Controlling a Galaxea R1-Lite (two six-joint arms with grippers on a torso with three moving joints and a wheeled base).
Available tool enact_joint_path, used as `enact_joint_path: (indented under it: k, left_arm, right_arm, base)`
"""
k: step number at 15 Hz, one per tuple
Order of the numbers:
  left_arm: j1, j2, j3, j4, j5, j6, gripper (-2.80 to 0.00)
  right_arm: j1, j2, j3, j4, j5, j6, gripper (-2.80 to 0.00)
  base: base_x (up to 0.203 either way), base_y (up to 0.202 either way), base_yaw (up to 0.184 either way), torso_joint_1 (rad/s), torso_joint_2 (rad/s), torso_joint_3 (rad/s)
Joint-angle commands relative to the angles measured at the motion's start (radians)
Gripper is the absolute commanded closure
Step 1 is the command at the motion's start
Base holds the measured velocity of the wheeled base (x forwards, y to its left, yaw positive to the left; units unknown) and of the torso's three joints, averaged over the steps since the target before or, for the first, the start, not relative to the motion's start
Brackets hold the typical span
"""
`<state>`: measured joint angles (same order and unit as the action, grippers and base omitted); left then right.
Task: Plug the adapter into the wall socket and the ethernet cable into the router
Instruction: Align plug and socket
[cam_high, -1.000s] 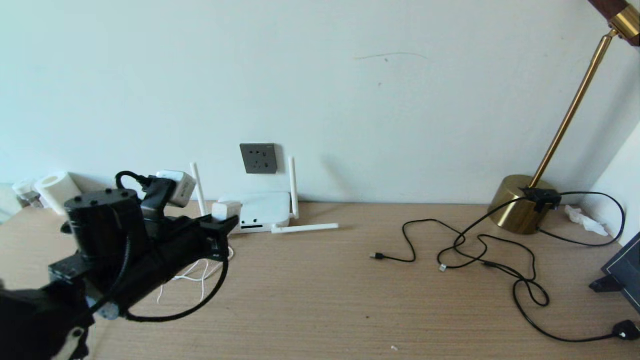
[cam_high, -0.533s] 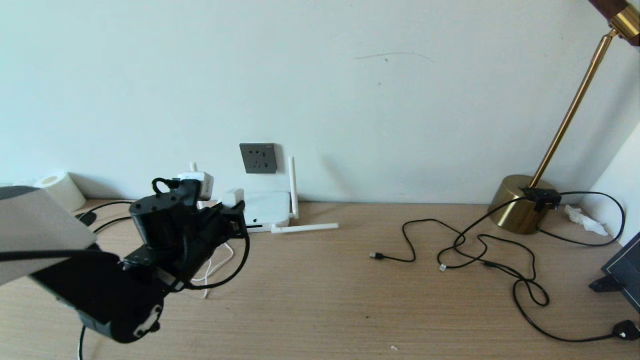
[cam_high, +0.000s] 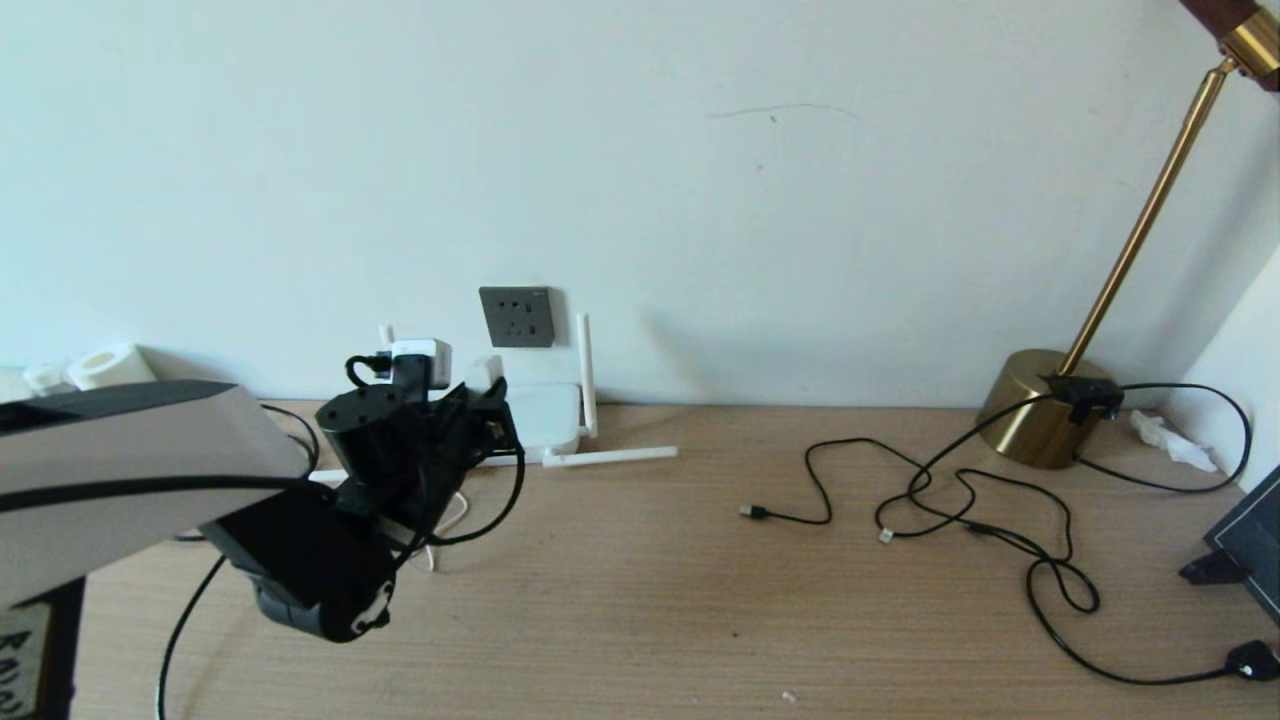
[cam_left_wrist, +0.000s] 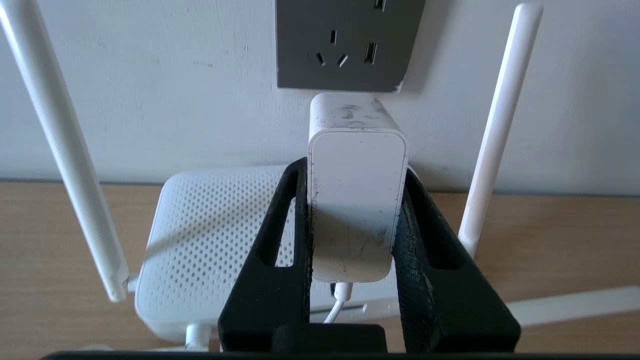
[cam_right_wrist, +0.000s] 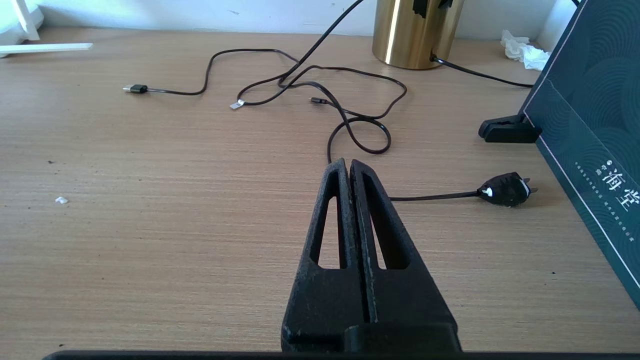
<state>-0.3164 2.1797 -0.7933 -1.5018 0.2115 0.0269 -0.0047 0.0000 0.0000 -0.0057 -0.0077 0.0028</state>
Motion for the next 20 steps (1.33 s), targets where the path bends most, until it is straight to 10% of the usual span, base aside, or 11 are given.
enact_joint_path:
  k: [1,20]
  left_arm:
    - [0.0,0.01,-0.026,-0.009,0.0,0.001,0.0]
    - [0.0,0.015,-0.089,-0.028,-0.012,0.048,0.0]
  right_arm:
    - [0.0,0.001,0.0,0.0,0.0,0.0,0.0]
    - [0.0,0.0,0.0,0.0,0.0,0.0,0.0]
  base:
    - [0.0,0.0,0.0,0.0,0.0,0.0]
    - [0.0,0.0,0.0,0.0,0.0,0.0]
